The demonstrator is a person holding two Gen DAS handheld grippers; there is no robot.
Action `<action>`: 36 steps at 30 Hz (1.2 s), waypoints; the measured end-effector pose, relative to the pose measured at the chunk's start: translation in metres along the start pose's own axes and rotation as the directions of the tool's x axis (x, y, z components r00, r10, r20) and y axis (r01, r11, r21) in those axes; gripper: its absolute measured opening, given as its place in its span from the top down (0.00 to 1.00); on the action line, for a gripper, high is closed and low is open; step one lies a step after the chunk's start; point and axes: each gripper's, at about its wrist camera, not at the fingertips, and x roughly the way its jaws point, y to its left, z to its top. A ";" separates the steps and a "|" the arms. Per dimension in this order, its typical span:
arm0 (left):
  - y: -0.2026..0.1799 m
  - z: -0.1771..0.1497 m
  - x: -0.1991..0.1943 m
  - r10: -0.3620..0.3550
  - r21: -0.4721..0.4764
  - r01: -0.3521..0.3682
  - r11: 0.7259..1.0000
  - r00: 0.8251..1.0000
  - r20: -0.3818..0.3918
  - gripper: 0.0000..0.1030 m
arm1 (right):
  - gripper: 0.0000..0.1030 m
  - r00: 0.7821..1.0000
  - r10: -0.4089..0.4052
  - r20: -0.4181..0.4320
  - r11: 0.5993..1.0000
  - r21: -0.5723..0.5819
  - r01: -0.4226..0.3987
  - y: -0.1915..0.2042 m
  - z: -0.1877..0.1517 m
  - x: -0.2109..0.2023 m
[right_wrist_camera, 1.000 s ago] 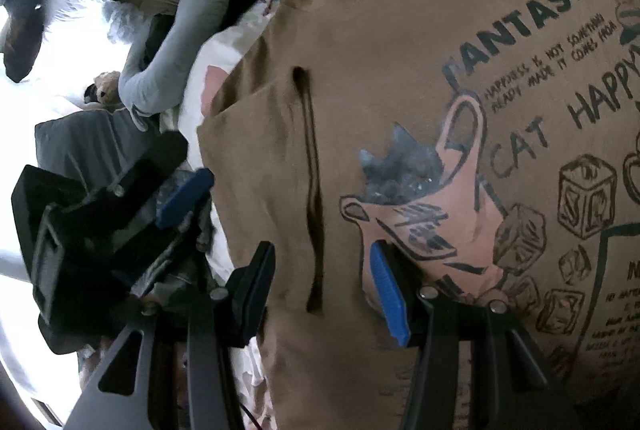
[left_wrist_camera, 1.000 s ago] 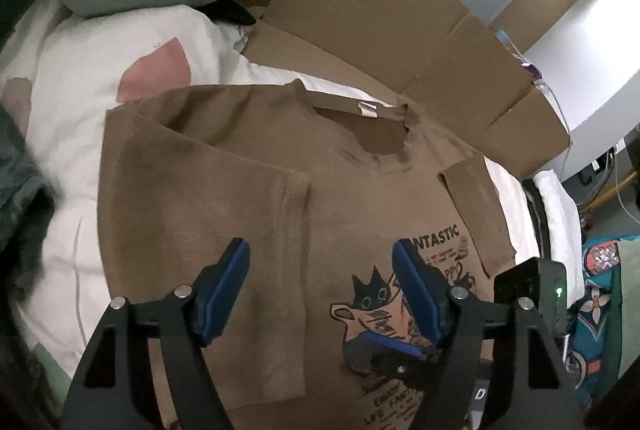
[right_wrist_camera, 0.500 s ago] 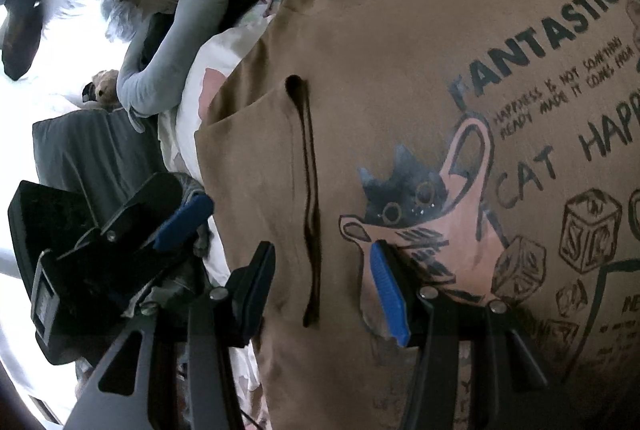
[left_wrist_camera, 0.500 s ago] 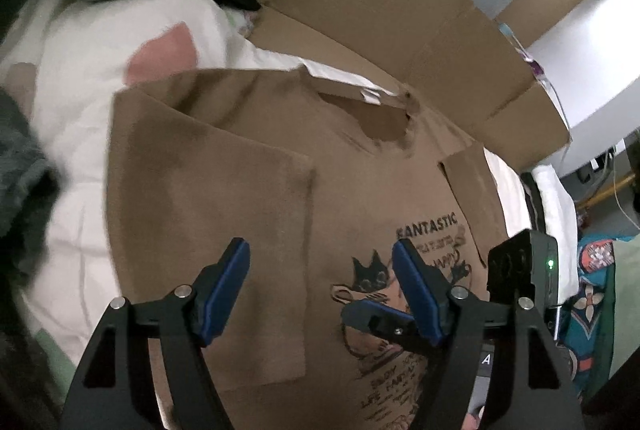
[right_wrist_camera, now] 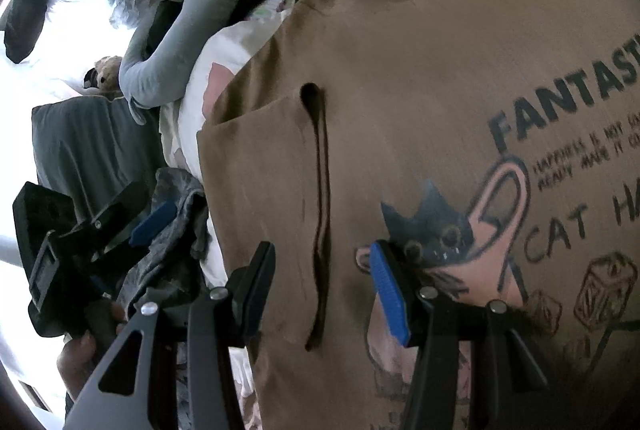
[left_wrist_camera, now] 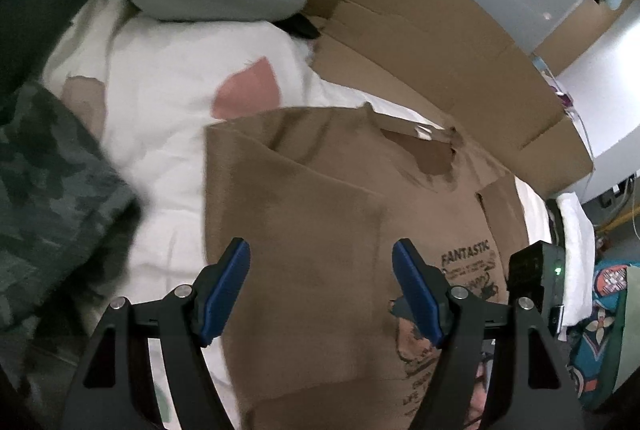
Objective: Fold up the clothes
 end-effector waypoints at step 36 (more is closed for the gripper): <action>0.056 0.082 0.041 0.115 0.001 -0.116 0.993 0.990 -0.086 0.28 | 0.96 1.000 -0.012 -0.026 0.998 -0.057 0.010 0.009 0.059 0.044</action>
